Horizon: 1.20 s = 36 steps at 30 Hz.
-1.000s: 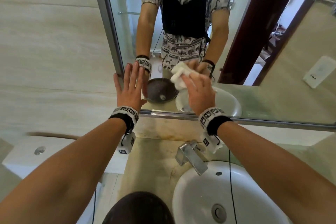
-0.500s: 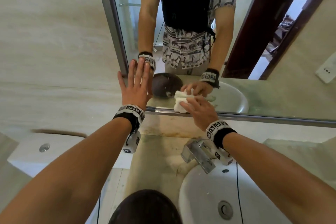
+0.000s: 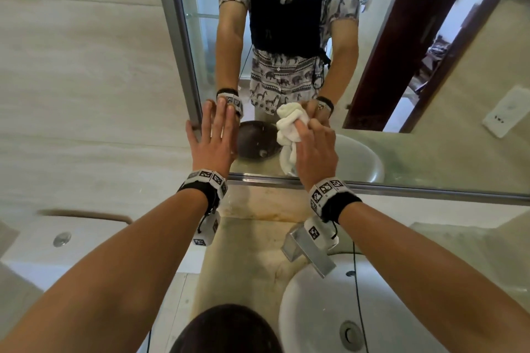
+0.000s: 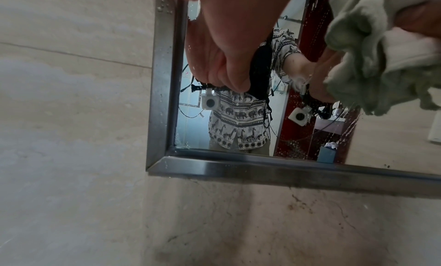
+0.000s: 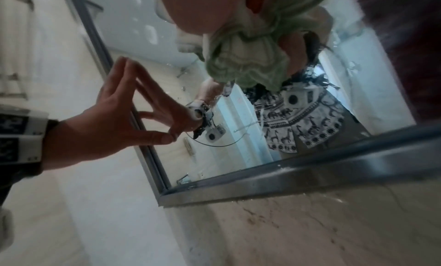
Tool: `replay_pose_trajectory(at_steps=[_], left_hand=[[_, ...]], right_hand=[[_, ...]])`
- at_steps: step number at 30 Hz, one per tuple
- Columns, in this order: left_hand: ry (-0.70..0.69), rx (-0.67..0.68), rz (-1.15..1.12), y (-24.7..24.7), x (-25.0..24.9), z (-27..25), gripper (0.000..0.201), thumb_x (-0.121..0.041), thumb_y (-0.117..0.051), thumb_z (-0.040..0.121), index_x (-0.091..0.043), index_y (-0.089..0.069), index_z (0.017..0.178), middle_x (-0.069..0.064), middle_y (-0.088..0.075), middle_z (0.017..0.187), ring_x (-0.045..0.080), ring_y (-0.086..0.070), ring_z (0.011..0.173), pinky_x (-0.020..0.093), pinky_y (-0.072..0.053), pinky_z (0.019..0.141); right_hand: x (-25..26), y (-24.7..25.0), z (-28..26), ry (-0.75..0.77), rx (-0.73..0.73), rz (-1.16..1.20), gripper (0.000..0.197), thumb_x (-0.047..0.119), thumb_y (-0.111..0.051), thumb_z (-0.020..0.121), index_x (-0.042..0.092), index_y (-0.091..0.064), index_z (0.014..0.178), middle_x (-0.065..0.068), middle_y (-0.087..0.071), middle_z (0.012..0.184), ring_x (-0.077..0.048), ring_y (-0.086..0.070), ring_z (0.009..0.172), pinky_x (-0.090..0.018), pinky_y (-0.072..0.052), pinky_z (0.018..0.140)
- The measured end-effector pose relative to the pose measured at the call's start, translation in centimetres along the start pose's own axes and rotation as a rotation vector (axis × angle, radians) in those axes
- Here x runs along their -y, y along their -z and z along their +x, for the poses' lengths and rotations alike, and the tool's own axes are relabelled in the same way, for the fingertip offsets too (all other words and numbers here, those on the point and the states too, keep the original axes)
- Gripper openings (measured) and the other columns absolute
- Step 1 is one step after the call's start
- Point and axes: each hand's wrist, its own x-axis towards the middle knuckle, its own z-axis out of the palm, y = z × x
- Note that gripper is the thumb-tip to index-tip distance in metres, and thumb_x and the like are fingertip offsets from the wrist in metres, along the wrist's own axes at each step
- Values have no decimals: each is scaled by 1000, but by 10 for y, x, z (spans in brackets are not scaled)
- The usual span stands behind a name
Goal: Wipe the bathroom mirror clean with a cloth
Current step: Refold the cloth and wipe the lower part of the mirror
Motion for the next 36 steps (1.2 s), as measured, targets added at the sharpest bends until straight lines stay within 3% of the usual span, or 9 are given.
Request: replay_pose_trajectory(at_steps=[3,7,11,15,20,28,33,36], left_hand=[[-20,-19,10,-3,2,1,136,-54,-80,71,-20,22,153,3,26,161,26,32,145,65,-12,117],[-57,-67,9,-4,4,1,137,-51,-83,68,-20,19,154,4,16,162,25,29,146,65,-18,115],[-61,-126,-13,-4,14,-7,126,-49,-81,72,-17,5,157,8,7,163,27,11,152,65,-17,115],[39,-59,25,-13,31,-24,137,-46,-82,71,-17,25,152,7,22,161,26,22,149,64,-8,118],[8,16,122,-14,50,-18,130,-47,-79,75,-13,20,152,8,13,164,30,7,152,63,-8,118],[-26,-6,131,-18,56,-17,134,-48,-77,76,-17,30,150,5,18,163,29,4,153,61,-7,119],[-41,-7,136,-16,58,-18,133,-46,-77,77,-19,31,149,2,26,160,28,4,153,60,-9,119],[-44,-2,75,-9,56,-21,131,-35,-81,76,-21,25,152,0,19,163,29,1,153,60,-12,119]], right_hand=[[11,-8,7,103,-14,-46,54,12,-69,83,17,-49,133,-7,-46,125,-27,-48,101,-32,-49,84],[19,-15,10,294,-6,-102,41,8,-60,91,18,-58,131,-7,-58,121,-25,-49,97,-32,-48,75],[18,-19,9,472,63,-129,37,9,-47,99,22,-59,131,-2,-64,119,-24,-53,93,-32,-44,73],[17,-27,2,571,111,-117,40,6,-45,98,21,-58,132,-2,-64,118,-24,-54,90,-31,-46,68],[20,-41,-12,644,194,-92,40,3,-42,98,18,-56,133,-3,-63,119,-26,-56,85,-35,-50,68],[25,-56,-31,694,393,-80,44,-1,-25,100,14,-54,129,-6,-61,118,-28,-55,84,-39,-52,62],[30,-56,-35,790,468,-128,42,1,-32,94,12,-57,125,-8,-61,116,-29,-59,87,-38,-53,57],[34,-49,-31,764,512,-108,41,1,-37,90,12,-57,124,-11,-62,114,-32,-59,88,-38,-53,56]])
